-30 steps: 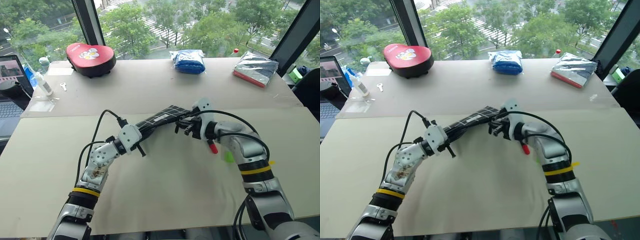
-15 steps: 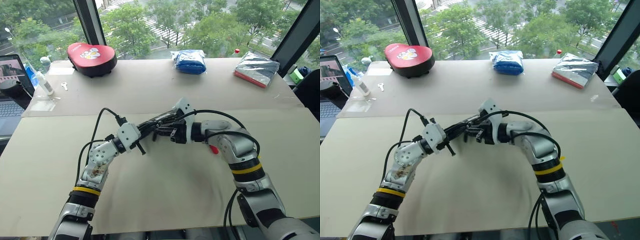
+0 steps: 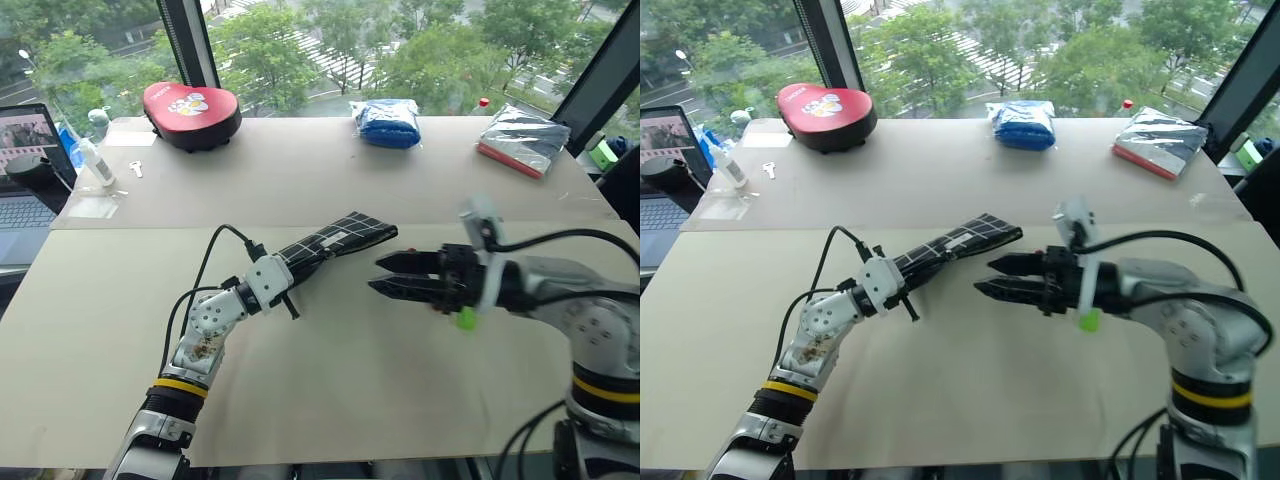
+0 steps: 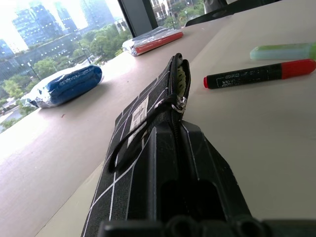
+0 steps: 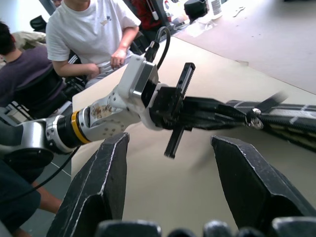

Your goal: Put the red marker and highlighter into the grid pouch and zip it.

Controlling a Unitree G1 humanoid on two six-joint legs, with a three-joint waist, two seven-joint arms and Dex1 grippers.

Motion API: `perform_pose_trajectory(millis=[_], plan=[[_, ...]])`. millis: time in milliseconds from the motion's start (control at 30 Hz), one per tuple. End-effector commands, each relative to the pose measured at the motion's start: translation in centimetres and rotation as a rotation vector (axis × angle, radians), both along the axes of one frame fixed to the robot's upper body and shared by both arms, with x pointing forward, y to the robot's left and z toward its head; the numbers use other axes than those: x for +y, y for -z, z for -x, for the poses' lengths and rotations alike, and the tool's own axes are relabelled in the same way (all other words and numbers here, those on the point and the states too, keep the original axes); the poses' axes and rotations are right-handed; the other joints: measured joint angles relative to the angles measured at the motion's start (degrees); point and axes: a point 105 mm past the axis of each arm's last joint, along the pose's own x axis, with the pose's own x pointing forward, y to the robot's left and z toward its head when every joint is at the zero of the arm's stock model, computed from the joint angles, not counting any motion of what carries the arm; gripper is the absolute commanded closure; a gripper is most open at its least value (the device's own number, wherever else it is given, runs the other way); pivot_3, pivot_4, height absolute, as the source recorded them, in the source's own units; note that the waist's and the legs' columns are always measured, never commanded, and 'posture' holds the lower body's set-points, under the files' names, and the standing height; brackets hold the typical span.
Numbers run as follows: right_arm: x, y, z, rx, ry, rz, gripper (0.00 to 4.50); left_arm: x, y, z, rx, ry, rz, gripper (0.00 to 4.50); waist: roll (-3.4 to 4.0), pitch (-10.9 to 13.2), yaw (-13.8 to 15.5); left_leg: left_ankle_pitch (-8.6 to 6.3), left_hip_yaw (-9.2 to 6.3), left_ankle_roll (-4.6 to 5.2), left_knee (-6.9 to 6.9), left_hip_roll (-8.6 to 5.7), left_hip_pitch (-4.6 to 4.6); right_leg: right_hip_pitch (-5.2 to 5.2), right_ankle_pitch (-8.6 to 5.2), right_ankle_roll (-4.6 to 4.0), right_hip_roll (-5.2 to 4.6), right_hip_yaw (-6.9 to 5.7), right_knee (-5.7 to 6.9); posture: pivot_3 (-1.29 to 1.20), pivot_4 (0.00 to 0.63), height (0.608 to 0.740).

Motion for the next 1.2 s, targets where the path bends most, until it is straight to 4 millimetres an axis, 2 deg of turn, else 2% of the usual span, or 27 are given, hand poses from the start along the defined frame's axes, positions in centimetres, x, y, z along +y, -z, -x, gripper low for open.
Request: perform_pose_trajectory(millis=[33, 167, 333, 400, 600, 900, 1200], plan=[[-5.9, -0.8, -2.5, -0.074, 0.404, 0.049, 1.55, -0.6, -1.0, 0.0, -0.044, 0.024, 0.021, 4.5, 0.0, 0.0, -0.08, 0.0, 0.03, 0.01, 0.01, -0.01, 0.01, 0.01, 0.01, 0.01, -0.01, 0.04, 0.01, 0.0, 0.15, 0.74], [-7.6, 1.5, -3.3, -0.029, 0.563, 0.152, 1.55, -1.3, -0.9, -0.2, -0.042, 0.042, 0.029, 4.5, -0.02, 0.01, 0.0, 0.04, 0.04, -0.06, 0.01, 0.03, 0.13, 0.02, 0.01, 0.0, 0.0, 0.07, 0.03, 0.0, 0.15, 0.74], [-8.3, 5.3, -4.1, 0.057, 0.712, 0.224, 1.55, -1.8, -0.9, -0.4, -0.045, 0.056, 0.038, 4.5, -0.02, 0.0, -0.13, 0.05, 0.07, -0.07, 0.04, 0.03, 0.16, 0.04, 0.01, -0.01, 0.0, 0.15, 0.05, 0.0, 0.15, 0.74], [-8.4, 6.2, -4.1, 0.073, 0.736, 0.245, 1.55, -1.8, -0.9, -0.5, -0.048, 0.054, 0.041, 4.5, -0.01, 0.0, -0.08, 0.05, 0.06, -0.07, 0.07, 0.0, 0.14, 0.03, 0.01, -0.01, -0.02, 0.15, 0.04, 0.0, 0.15, 0.74], [-9.2, 7.5, -4.2, 0.082, 0.772, 0.33, 1.55, -1.6, -0.8, -0.5, -0.048, 0.043, 0.049, 4.5, -0.01, 0.0, -0.04, 0.03, 0.06, -0.03, 0.09, -0.02, 0.12, 0.05, 0.02, 0.0, -0.02, 0.14, 0.03, 0.0, 0.15, 0.74], [-8.3, 9.3, -4.8, 0.114, 0.745, 0.351, 1.55, -1.2, -0.8, -0.5, -0.044, 0.025, 0.054, 4.5, -0.01, 0.0, -0.07, 0.03, 0.06, -0.03, 0.08, 0.0, 0.13, 0.05, 0.01, 0.0, -0.01, 0.12, 0.02, 0.0, 0.15, 0.74], [-9.3, 12.4, -3.8, 0.197, 0.772, 0.402, 1.55, -1.0, -0.8, -0.5, -0.044, 0.01, 0.059, 4.5, -0.01, 0.0, -0.02, 0.03, 0.04, -0.03, 0.09, -0.01, 0.14, 0.09, 0.01, 0.0, -0.01, 0.11, 0.02, 0.0, 0.15, 0.74]])
